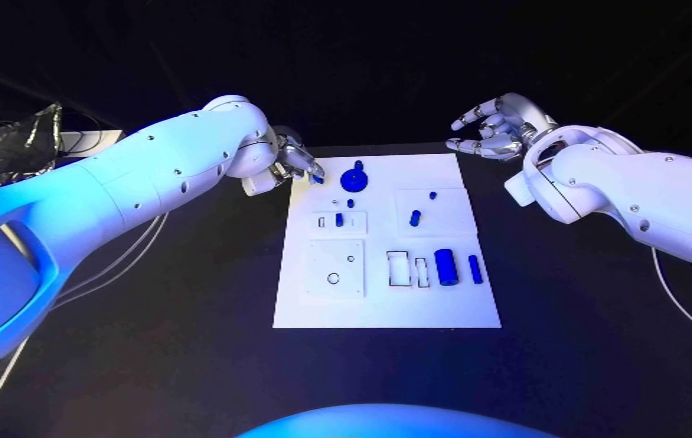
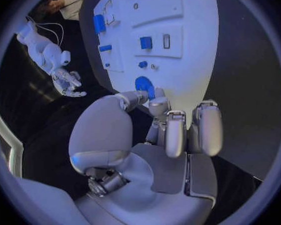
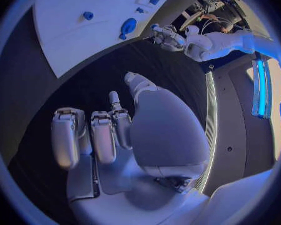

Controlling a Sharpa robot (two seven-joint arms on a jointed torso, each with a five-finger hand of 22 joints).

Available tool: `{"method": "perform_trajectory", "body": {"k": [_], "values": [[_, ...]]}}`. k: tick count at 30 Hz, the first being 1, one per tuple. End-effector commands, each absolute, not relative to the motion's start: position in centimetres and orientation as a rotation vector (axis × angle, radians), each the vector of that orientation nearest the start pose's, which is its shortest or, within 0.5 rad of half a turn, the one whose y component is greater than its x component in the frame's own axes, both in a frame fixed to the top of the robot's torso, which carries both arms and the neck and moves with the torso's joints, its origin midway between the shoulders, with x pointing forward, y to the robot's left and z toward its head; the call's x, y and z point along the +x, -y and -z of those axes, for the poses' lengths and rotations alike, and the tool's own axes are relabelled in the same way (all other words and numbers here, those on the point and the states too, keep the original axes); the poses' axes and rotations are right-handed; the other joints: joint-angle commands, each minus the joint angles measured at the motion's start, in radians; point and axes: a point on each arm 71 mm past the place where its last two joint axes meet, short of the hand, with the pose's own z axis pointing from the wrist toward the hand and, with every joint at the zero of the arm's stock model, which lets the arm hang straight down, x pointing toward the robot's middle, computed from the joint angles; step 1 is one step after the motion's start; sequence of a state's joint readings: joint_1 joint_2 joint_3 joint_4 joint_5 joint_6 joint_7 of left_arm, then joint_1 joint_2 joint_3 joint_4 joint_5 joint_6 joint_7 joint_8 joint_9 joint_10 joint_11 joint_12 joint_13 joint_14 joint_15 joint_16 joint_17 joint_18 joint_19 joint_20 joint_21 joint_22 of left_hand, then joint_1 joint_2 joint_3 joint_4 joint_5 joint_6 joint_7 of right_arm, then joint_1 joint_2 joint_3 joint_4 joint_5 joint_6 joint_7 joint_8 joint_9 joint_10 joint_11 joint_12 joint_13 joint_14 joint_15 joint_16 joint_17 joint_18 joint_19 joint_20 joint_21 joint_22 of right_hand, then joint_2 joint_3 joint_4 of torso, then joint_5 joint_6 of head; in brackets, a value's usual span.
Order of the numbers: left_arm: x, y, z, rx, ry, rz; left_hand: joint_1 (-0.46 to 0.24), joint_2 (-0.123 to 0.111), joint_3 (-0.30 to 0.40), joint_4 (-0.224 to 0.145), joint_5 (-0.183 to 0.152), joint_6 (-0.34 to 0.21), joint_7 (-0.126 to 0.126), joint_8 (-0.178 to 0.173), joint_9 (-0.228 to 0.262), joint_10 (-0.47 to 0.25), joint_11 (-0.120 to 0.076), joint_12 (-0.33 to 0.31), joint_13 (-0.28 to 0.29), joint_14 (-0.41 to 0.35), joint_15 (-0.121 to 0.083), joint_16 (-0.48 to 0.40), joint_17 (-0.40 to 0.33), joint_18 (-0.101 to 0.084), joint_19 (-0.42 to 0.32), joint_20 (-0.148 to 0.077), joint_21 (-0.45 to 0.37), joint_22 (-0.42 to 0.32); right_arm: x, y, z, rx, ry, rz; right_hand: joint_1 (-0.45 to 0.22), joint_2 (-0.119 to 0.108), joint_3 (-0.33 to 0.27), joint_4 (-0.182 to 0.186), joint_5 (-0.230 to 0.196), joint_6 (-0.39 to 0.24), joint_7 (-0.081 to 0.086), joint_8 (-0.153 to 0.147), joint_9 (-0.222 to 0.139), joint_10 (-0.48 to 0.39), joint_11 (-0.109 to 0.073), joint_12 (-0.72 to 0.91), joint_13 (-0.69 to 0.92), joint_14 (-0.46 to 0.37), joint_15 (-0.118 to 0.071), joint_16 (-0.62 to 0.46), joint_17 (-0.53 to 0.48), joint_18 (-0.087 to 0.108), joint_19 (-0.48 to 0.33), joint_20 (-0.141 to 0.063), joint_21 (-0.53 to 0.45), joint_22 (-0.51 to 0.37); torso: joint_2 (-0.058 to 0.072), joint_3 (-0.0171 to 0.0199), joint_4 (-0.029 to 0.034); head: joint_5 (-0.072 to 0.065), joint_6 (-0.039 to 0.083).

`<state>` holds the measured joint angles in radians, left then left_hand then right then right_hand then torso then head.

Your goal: Assemble the parts on the task board

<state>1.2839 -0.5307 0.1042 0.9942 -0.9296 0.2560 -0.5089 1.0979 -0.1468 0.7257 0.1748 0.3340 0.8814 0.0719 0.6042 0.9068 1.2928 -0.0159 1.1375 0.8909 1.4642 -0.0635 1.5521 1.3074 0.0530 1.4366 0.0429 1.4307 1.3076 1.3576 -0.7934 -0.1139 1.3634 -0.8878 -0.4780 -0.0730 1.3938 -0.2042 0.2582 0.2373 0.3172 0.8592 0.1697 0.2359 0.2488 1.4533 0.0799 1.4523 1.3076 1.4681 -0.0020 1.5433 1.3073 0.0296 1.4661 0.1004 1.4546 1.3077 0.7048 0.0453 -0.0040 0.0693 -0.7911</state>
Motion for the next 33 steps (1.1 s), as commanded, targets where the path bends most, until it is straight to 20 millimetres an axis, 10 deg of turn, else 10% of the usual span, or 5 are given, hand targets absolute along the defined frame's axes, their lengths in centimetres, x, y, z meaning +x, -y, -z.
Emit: {"method": "perform_trajectory", "body": {"k": [1,19,33], "values": [[57.6,-20.8,17.3,-0.503,-2.225,0.468,-0.014,0.001,0.165,-0.172,0.015,0.022,-0.015,0.005,0.001,0.011,-0.001,0.001,0.001,0.1,-0.008,0.006,0.241,0.003,0.006,-0.003,0.007,0.019,53.7,23.9,13.8,0.407,-1.558,-0.746,0.002,-0.011,0.003,0.004,0.004,-0.008,0.0,0.003,0.001,-0.003,0.003,-0.004,0.136,0.084,0.007,-0.003,0.187,0.004,0.048,0.006,-0.006,0.153,-0.004,0.0003,0.0075,-0.004,-0.004],[52.5,-20.5,21.1,-0.438,-2.207,0.452,-0.036,-0.003,0.166,-0.182,0.034,0.036,-0.021,0.013,0.0,0.029,-0.007,0.004,0.003,0.102,-0.012,0.009,0.246,0.0,0.016,-0.007,0.017,0.036,53.9,23.9,13.8,0.393,-1.556,-0.738,0.005,-0.012,0.004,0.003,0.009,-0.008,-0.001,0.005,0.001,-0.004,0.003,-0.005,0.135,0.084,0.007,-0.003,0.186,0.004,0.048,0.005,-0.006,0.153,-0.019,-0.002,0.0205,-0.01,-0.021],[51.4,-19.5,22.4,-0.407,-2.248,0.45,-0.04,-0.001,0.165,-0.181,0.031,0.039,-0.023,0.014,-0.001,0.031,-0.008,0.001,-0.001,0.101,-0.013,0.008,0.245,-0.001,0.017,-0.007,0.018,0.038,53.9,23.9,13.9,0.389,-1.558,-0.737,0.006,-0.012,0.005,0.003,0.012,-0.009,-0.001,0.005,0.001,-0.004,0.003,-0.005,0.135,0.084,0.007,-0.004,0.186,0.004,0.048,0.005,-0.007,0.152,-0.016,-0.0002,0.0176,-0.01,-0.025]]}}
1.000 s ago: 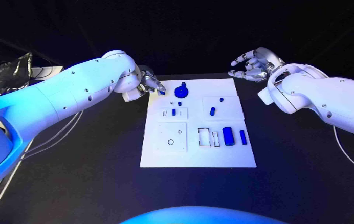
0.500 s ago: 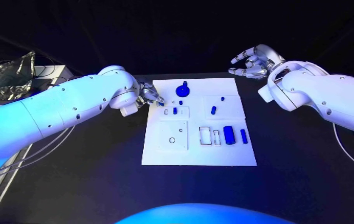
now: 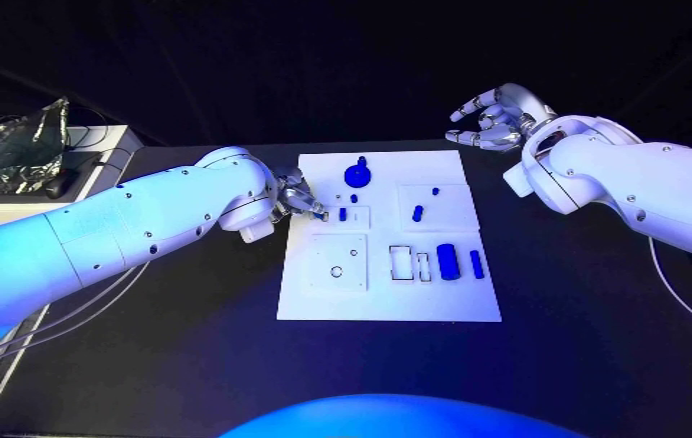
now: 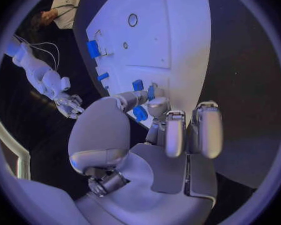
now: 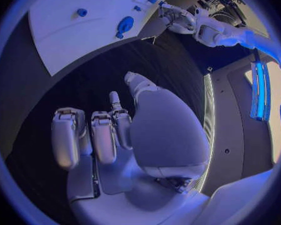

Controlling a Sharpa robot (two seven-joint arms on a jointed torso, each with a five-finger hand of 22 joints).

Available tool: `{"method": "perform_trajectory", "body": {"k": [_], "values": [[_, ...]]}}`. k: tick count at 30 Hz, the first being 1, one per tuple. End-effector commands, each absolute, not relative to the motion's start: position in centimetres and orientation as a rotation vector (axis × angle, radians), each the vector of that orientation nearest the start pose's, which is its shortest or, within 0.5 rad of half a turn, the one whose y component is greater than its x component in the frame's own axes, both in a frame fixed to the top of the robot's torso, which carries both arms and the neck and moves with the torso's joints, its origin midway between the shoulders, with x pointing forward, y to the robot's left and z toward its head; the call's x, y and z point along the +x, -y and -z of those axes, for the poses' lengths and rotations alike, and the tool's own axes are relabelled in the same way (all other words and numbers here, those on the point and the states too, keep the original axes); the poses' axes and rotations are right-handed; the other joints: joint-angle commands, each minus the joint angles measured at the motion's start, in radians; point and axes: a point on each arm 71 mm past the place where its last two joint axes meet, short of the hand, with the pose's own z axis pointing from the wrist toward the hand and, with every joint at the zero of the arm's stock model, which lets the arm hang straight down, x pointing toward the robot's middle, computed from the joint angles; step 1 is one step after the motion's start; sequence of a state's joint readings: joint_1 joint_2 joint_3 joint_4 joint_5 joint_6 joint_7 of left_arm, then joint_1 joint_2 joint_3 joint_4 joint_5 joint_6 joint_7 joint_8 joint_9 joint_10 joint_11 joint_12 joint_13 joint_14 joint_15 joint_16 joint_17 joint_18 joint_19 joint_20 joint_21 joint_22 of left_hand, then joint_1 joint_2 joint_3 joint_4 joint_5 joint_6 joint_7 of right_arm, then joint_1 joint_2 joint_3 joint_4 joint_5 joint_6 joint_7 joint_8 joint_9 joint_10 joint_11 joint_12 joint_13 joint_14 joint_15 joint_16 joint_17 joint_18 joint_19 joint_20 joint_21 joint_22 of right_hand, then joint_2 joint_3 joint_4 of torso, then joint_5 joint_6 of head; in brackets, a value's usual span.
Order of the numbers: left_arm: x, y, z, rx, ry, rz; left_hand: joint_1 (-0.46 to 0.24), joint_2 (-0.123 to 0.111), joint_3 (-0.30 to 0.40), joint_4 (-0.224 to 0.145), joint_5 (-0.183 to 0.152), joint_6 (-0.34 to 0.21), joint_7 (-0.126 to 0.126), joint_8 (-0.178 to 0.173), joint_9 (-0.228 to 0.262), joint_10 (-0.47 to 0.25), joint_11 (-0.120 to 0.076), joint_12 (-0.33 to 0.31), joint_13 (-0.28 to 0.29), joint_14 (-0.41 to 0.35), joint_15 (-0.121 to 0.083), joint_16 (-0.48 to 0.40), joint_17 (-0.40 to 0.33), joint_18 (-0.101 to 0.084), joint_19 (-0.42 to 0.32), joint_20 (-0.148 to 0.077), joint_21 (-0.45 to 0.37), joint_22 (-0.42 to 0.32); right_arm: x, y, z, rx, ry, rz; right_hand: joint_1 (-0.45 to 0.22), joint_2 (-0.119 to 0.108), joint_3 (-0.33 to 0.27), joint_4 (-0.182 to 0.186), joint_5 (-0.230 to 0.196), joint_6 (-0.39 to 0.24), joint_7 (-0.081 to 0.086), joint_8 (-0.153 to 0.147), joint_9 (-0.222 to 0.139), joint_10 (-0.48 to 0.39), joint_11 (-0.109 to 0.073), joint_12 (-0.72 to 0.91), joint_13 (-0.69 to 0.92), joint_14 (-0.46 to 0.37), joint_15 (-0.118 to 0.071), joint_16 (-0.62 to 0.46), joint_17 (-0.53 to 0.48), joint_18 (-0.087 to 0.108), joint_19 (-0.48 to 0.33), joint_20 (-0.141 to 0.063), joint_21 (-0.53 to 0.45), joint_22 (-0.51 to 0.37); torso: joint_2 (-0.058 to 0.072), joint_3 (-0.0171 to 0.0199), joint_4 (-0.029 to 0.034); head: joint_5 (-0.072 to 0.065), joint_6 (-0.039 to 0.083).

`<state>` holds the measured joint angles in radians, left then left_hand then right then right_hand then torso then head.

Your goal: Assemble the parts on the task board

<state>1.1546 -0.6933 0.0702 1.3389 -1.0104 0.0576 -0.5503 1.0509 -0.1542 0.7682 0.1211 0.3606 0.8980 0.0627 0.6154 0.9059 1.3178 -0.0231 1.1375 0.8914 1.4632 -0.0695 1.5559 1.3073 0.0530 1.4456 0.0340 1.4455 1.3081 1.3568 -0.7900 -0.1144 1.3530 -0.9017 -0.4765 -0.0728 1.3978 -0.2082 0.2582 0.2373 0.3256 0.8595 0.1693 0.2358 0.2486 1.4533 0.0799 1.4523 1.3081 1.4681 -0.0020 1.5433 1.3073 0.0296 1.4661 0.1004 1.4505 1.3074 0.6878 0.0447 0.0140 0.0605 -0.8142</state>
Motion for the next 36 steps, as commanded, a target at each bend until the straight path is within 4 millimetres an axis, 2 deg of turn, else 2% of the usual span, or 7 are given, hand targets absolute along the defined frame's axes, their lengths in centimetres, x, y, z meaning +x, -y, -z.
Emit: {"method": "perform_trajectory", "body": {"k": [1,10,17,36], "values": [[51.4,-19.4,22.5,-0.406,-2.25,0.449,0.007,0.006,0.122,-0.128,0.004,0.022,-0.014,0.003,0.0,0.006,-0.001,0.001,-0.001,0.102,-0.007,0.005,0.245,-0.001,0.008,0.002,0.003,0.037,53.9,23.9,13.9,0.389,-1.558,-0.737,0.002,-0.008,0.005,0.003,0.004,-0.009,0.0,0.005,0.001,-0.004,0.003,-0.005,0.134,0.084,0.007,-0.004,0.186,0.004,0.048,0.005,-0.003,0.153,0.001,0.0004,-0.0006,-0.001,-0.002],[51.6,-19.1,22.9,-0.388,-2.264,0.429,0.006,0.007,0.122,-0.128,0.003,0.022,-0.014,0.003,0.0,0.006,-0.001,-0.001,-0.004,0.102,-0.007,0.004,0.243,0.0,0.007,0.001,0.001,0.034,53.8,23.9,13.9,0.389,-1.558,-0.737,0.002,-0.008,0.005,0.003,0.004,-0.009,0.0,0.005,0.001,-0.004,0.003,-0.005,0.134,0.084,0.007,-0.004,0.186,0.004,0.048,0.005,-0.003,0.153,0.0,0.0011,-0.001,-0.004,-0.004],[51.7,-18.9,22.9,-0.375,-2.271,0.423,0.006,0.007,0.122,-0.128,0.003,0.022,-0.014,0.003,0.0,0.006,-0.001,-0.001,-0.004,0.102,-0.007,0.004,0.243,0.0,0.007,0.001,0.001,0.034,53.8,23.9,13.9,0.389,-1.558,-0.737,0.002,-0.008,0.005,0.003,0.004,-0.009,0.0,0.005,0.001,-0.004,0.003,-0.005,0.134,0.084,0.007,-0.004,0.186,0.004,0.048,0.005,-0.003,0.153,0.0,0.0003,0.0004,-0.007,-0.007],[51.8,-18.4,23.0,-0.304,-2.282,0.378,0.005,0.007,0.122,-0.129,0.001,0.022,-0.015,0.002,-0.001,0.005,-0.001,-0.004,-0.008,0.102,-0.008,0.004,0.243,0.0,0.007,0.001,0.002,0.035,53.8,23.9,13.8,0.389,-1.557,-0.738,0.002,-0.008,0.006,0.003,0.009,-0.01,0.0,0.007,0.001,-0.003,0.003,-0.004,0.135,0.084,0.007,-0.004,0.186,0.004,0.048,0.005,-0.003,0.153,0.0,0.0006,0.0008,-0.007,-0.008]]}}
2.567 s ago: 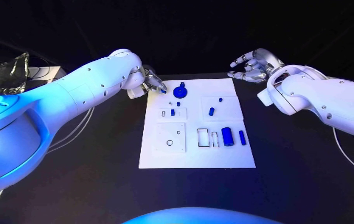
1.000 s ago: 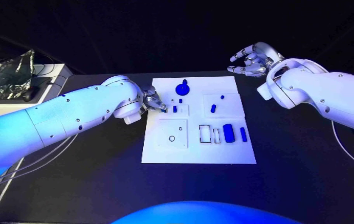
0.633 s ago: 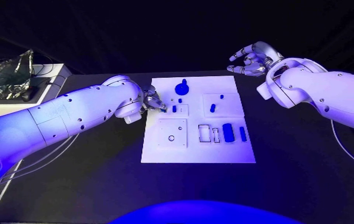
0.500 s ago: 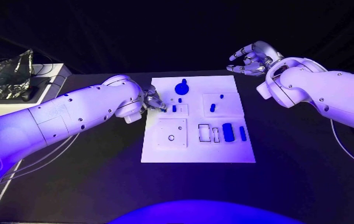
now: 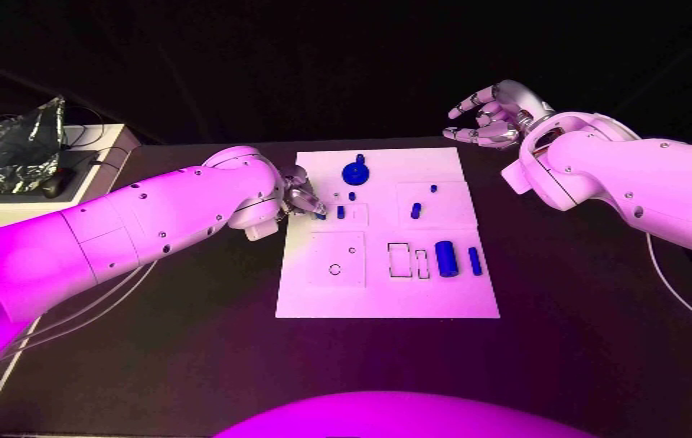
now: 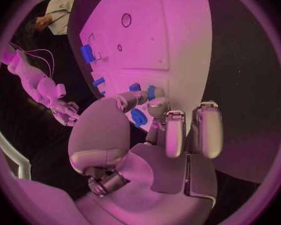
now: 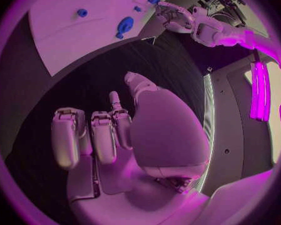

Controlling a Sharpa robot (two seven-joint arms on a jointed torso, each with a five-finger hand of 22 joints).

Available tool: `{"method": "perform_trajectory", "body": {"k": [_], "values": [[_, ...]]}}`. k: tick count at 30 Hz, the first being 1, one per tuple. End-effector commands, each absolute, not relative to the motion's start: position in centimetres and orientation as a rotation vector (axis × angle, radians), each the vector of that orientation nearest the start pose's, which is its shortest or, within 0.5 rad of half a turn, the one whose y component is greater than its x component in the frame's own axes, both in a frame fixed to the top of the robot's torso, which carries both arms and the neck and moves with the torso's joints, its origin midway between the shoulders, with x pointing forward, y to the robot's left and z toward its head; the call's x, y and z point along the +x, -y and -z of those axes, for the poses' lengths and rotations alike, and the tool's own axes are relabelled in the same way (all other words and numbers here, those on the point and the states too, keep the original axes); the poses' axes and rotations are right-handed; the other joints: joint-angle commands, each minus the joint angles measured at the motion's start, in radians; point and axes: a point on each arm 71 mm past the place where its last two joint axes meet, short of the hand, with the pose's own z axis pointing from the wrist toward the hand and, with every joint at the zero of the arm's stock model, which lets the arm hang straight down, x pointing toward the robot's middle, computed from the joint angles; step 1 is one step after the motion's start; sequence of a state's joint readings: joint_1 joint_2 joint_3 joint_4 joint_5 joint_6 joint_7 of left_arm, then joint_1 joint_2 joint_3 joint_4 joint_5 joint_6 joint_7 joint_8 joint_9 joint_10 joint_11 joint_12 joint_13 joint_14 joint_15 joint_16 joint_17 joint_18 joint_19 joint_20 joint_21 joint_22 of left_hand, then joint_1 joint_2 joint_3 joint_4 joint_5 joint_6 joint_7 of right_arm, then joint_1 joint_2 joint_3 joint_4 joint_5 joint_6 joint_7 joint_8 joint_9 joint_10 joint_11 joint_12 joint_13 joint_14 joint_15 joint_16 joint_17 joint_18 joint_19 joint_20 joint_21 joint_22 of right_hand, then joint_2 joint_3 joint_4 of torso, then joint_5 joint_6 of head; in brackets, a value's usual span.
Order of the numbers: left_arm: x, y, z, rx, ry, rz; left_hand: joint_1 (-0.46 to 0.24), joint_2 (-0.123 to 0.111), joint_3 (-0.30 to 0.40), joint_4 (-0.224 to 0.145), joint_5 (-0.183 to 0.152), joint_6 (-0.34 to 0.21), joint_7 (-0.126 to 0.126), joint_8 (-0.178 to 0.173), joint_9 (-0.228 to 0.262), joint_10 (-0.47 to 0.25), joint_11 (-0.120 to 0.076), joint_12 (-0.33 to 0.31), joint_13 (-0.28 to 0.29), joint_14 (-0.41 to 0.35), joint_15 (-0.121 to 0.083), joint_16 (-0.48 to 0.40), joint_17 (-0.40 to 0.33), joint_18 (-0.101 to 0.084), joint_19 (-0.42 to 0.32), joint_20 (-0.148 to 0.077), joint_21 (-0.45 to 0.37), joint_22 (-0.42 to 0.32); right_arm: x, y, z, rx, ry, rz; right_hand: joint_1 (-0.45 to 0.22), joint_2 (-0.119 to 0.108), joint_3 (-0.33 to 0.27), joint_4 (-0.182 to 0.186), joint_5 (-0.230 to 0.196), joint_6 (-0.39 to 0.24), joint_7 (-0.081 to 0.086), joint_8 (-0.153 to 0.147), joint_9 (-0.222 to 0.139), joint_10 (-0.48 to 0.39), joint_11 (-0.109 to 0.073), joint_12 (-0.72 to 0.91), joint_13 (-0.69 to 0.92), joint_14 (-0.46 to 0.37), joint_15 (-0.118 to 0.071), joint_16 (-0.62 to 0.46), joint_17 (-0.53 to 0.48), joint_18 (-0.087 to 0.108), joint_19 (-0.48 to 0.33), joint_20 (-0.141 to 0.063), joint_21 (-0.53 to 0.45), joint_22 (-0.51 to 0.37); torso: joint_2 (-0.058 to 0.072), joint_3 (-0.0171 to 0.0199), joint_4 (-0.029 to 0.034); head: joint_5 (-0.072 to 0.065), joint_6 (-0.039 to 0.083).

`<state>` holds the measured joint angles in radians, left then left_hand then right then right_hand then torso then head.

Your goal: Assemble the parts on the task board

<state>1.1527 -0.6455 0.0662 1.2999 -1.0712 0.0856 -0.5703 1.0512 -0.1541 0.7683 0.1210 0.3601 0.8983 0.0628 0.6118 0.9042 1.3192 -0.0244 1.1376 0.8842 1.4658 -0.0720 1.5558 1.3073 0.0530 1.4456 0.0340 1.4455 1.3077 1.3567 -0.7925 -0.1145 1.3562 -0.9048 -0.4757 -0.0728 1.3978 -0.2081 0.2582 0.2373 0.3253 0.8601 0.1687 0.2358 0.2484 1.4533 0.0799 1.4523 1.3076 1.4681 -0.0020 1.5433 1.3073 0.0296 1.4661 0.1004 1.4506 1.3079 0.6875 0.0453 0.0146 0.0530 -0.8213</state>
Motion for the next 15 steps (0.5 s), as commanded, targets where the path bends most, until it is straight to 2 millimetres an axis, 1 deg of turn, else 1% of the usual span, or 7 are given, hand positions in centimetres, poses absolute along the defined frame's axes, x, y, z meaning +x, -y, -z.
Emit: {"method": "perform_trajectory", "body": {"k": [1,15], "values": [[51.83,-18.36,23.06,-0.302,-2.282,0.375,0.005,0.007,0.122,-0.129,0.001,0.022,-0.015,0.006,0.0,0.004,0.0,-0.004,-0.001,0.099,-0.005,0.004,0.243,0.0,0.007,0.001,0.002,0.035,53.77,23.92,13.84,0.389,-1.557,-0.738,0.003,-0.008,0.006,0.003,0.01,-0.011,0.0,0.007,0.002,-0.003,0.003,-0.004,0.136,0.084,0.007,-0.004,0.186,0.004,0.048,0.005,-0.003,0.152,0.001,0.0003,0.0002,0.0,0.0],[52.13,-18.5,23.15,-0.299,-2.276,0.349,0.005,0.008,0.121,-0.13,0.0,0.022,-0.015,0.005,0.0,0.005,0.0,-0.004,0.0,0.1,-0.005,0.004,0.244,0.0,0.007,0.001,0.002,0.035,53.75,23.95,13.84,0.389,-1.557,-0.738,0.003,-0.008,0.006,0.003,0.01,-0.011,0.0,0.007,0.002,-0.003,0.003,-0.004,0.136,0.084,0.007,-0.004,0.186,0.004,0.048,0.005,-0.003,0.152,0.0,-0.0004,-0.0003,0.0,-0.001]]}}
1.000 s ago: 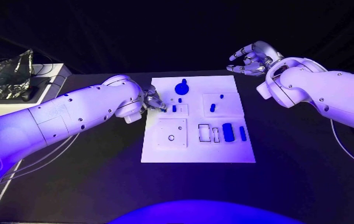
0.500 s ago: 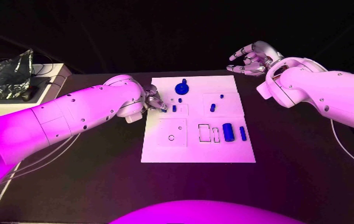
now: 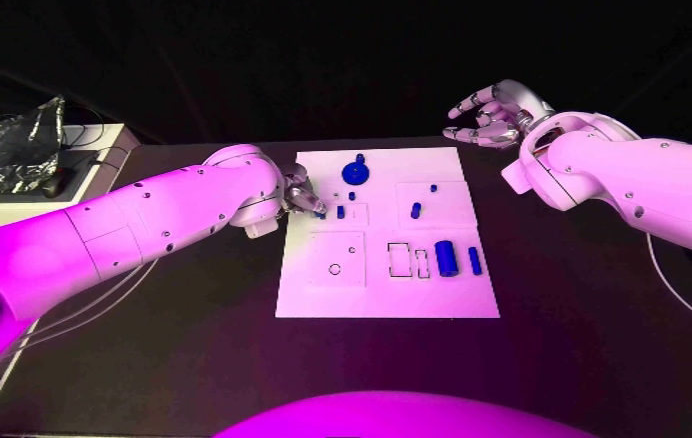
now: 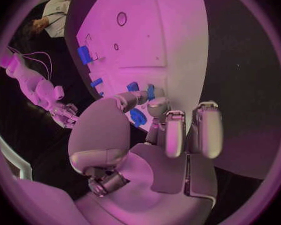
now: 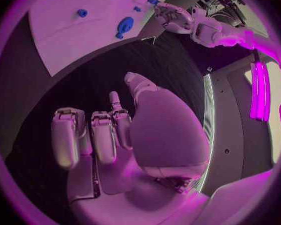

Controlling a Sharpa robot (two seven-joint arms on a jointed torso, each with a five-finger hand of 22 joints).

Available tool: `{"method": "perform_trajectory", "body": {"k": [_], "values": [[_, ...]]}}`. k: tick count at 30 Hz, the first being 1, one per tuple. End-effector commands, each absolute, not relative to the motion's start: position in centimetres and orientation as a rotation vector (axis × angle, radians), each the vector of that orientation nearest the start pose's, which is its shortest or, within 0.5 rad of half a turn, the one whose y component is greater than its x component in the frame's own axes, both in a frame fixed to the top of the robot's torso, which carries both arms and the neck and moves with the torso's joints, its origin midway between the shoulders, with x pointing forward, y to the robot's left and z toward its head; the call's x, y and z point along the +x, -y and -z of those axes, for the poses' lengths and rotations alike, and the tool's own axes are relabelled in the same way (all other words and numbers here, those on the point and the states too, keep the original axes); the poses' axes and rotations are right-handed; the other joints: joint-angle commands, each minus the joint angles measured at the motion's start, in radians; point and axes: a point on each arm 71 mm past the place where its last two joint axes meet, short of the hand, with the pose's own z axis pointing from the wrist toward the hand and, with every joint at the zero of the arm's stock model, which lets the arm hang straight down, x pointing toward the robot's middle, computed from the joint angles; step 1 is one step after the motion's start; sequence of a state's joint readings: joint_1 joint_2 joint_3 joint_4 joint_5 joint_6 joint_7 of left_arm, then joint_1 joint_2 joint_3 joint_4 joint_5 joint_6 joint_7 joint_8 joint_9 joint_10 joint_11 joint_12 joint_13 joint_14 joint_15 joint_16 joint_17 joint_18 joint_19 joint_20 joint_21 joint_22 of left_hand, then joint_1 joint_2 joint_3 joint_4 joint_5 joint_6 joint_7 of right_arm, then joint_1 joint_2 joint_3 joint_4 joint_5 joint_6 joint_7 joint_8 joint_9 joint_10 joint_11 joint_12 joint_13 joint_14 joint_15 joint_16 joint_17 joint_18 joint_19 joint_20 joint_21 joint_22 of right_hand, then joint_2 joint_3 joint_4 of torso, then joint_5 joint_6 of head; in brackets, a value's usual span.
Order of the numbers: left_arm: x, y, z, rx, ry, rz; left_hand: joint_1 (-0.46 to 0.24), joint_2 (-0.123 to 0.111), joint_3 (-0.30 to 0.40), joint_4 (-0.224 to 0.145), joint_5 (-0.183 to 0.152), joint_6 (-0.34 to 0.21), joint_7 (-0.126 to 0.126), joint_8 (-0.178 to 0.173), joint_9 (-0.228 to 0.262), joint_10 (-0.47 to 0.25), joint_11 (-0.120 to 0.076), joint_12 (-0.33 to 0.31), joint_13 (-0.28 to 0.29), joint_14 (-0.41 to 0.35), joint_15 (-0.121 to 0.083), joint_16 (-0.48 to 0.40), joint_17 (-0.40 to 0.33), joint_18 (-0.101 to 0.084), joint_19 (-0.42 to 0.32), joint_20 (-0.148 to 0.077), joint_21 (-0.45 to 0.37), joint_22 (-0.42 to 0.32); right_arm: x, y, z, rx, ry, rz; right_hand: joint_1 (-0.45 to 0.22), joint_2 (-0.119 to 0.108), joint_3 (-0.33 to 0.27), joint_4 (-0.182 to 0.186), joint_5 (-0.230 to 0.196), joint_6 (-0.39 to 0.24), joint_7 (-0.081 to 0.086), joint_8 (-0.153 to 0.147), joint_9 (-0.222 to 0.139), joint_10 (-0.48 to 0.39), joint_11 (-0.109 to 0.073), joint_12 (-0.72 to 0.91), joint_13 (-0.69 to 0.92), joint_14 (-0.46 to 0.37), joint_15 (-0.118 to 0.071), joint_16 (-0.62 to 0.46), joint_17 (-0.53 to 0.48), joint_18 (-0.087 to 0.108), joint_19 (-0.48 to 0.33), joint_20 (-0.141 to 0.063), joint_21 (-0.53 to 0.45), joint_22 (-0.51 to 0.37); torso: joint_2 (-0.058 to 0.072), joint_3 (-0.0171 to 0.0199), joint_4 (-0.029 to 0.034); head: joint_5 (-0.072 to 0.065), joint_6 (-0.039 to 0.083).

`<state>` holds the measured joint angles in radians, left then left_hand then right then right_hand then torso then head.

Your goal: Assemble the parts on the task board

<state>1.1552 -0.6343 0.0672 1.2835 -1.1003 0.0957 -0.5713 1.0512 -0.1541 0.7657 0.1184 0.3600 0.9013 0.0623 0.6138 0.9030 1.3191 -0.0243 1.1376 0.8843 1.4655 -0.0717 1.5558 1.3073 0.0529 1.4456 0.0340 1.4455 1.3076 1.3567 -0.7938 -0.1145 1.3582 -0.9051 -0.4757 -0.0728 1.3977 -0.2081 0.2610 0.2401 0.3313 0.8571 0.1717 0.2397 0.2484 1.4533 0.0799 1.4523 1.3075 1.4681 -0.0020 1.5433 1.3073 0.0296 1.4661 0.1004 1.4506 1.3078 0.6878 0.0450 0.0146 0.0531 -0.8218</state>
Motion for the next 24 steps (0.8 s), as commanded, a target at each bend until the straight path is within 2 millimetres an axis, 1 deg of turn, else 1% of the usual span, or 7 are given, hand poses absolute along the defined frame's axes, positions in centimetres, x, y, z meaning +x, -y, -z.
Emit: {"method": "perform_trajectory", "body": {"k": [1,6,9,19,21,24], "values": [[52.14,-18.49,23.14,-0.299,-2.276,0.348,0.005,0.008,0.124,-0.128,0.0,0.019,-0.014,0.003,0.001,0.005,0.0,-0.004,-0.001,0.1,-0.006,0.004,0.244,0.0,0.007,0.001,0.002,0.035,53.75,23.95,13.84,0.389,-1.557,-0.738,0.003,-0.008,0.004,0.0,0.004,-0.008,-0.003,0.003,0.002,-0.003,0.003,-0.004,0.136,0.084,0.007,-0.004,0.186,0.004,0.048,0.005,-0.003,0.153,0.0,-0.0002,-0.0006,0.0,-0.001],[52.16,-18.42,23.13,-0.297,-2.274,0.348,0.005,0.008,0.124,-0.128,0.0,0.019,-0.014,0.003,0.001,0.005,0.0,-0.004,-0.001,0.1,-0.006,0.004,0.244,0.0,0.007,0.001,0.002,0.035,53.75,23.99,13.84,0.389,-1.557,-0.737,0.003,-0.008,0.004,0.0,0.004,-0.008,-0.003,0.003,0.002,-0.003,0.003,-0.004,0.136,0.084,0.007,-0.004,0.186,0.004,0.048,0.005,-0.003,0.153,0.001,-0.0004,0.0004,-0.002,-0.002],[52.18,-18.35,23.14,-0.296,-2.276,0.347,0.005,0.008,0.124,-0.128,0.0,0.019,-0.014,0.003,0.001,0.005,0.0,-0.004,-0.001,0.1,-0.006,0.004,0.244,0.0,0.007,0.001,0.002,0.035,53.74,23.98,13.84,0.389,-1.557,-0.738,0.003,-0.008,0.004,0.0,0.004,-0.008,-0.003,0.003,0.002,-0.003,0.003,-0.004,0.136,0.084,0.007,-0.004,0.186,0.004,0.048,0.005,-0.003,0.153,0.0,0.0001,0.0008,-0.003,-0.002],[51.98,-18.04,23.49,-0.266,-2.309,0.339,0.005,0.008,0.122,-0.13,-0.004,0.019,-0.015,0.003,0.0,0.005,-0.001,-0.005,-0.003,0.1,-0.006,0.005,0.245,0.0,0.007,0.0,0.001,0.035,53.72,24.03,13.85,0.389,-1.559,-0.737,0.003,-0.008,0.004,0.0,0.004,-0.008,-0.003,0.003,0.002,-0.003,0.003,-0.004,0.136,0.084,0.007,-0.004,0.186,0.004,0.048,0.005,-0.003,0.153,0.0,-0.0004,-0.0007,-0.003,-0.005],[51.89,-17.99,23.57,-0.257,-2.319,0.337,0.004,0.007,0.121,-0.131,-0.005,0.019,-0.015,0.003,0.0,0.005,-0.001,-0.006,-0.004,0.1,-0.006,0.005,0.246,0.0,0.007,0.0,0.001,0.035,53.72,24.06,13.85,0.389,-1.559,-0.737,0.003,-0.008,0.004,0.0,0.004,-0.008,-0.003,0.003,0.002,-0.003,0.003,-0.004,0.136,0.084,0.007,-0.004,0.186,0.004,0.048,0.005,-0.003,0.153,0.0,-0.0004,0.0,-0.006,-0.006],[51.8,-17.95,23.67,-0.242,-2.331,0.331,0.003,0.005,0.118,-0.132,-0.006,0.019,-0.015,0.003,0.0,0.007,-0.001,-0.006,-0.003,0.101,-0.006,0.006,0.248,0.0,0.007,0.0,0.002,0.036,53.71,24.08,13.85,0.39,-1.559,-0.736,0.002,-0.01,0.004,0.002,0.005,-0.008,-0.003,0.005,0.002,-0.003,0.003,-0.005,0.135,0.084,0.007,-0.004,0.186,0.004,0.048,0.005,-0.003,0.153,0.0,-0.0002,0.0009,-0.006,-0.007]]}}
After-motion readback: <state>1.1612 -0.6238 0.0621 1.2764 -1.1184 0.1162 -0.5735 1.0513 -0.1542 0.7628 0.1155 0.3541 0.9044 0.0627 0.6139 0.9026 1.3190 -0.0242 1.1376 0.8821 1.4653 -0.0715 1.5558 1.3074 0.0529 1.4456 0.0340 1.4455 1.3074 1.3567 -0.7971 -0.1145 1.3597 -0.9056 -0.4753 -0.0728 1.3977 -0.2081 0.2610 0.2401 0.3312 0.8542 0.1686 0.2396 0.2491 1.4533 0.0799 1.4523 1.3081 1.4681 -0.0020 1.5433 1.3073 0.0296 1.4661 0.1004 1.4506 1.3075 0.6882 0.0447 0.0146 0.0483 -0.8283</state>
